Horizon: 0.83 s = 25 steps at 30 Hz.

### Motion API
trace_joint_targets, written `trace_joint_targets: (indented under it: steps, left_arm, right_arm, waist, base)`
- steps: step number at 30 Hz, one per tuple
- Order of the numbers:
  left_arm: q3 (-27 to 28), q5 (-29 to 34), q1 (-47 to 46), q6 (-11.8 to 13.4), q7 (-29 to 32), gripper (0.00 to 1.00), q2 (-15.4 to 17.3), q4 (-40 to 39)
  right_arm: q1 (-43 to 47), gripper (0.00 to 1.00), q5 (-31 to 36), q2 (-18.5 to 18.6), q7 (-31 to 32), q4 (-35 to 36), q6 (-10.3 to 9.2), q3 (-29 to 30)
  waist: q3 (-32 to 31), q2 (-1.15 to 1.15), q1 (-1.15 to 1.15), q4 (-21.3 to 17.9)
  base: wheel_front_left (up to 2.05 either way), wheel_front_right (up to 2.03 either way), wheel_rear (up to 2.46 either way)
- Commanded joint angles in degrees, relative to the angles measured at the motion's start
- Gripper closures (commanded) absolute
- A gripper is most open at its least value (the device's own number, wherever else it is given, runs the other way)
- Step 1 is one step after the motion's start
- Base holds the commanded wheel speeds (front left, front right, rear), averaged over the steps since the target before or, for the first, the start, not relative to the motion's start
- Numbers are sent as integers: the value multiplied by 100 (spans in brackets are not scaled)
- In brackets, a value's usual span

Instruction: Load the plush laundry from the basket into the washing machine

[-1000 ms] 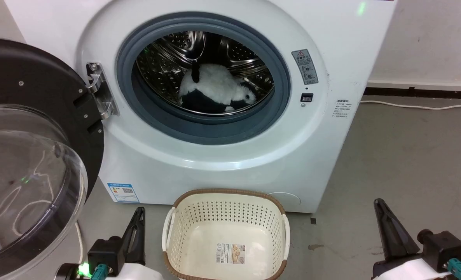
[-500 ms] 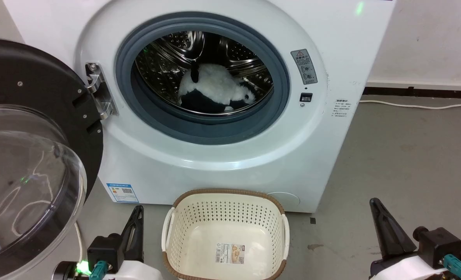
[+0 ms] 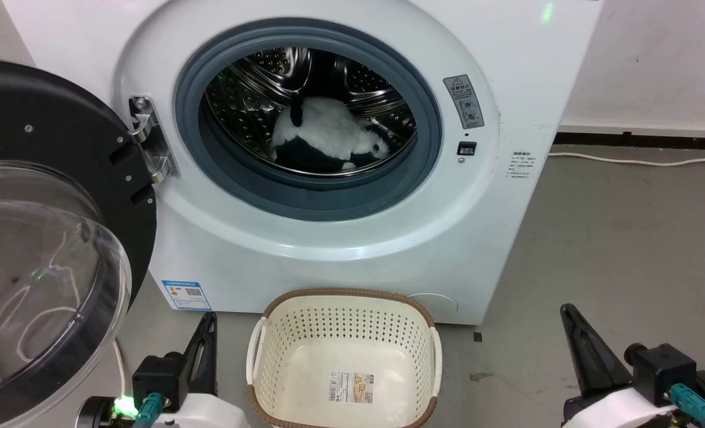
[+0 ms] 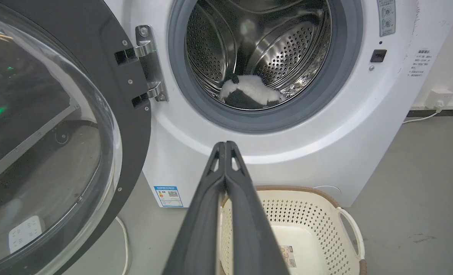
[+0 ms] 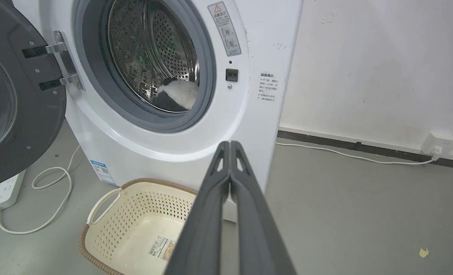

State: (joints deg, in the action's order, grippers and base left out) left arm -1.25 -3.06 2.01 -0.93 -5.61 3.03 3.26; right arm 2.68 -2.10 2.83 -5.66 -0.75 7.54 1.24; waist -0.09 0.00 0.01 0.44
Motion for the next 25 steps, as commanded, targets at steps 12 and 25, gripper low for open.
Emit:
trace_joint_targets:
  steps: [12,25]
  left_arm:
    - [39,121,-130,48,161,100,-7,-118]
    - [69,186,-155,64,301,100,-10,-191]
  right_arm:
    - [-149,100,73,3,164,44,-4,-41]
    - [-190,100,121,4,305,55,-4,-70]
  waist:
    - [2,0,0,-12]
    - [5,0,0,-23]
  base:
    - [0,0,0]
    - [0,0,0]
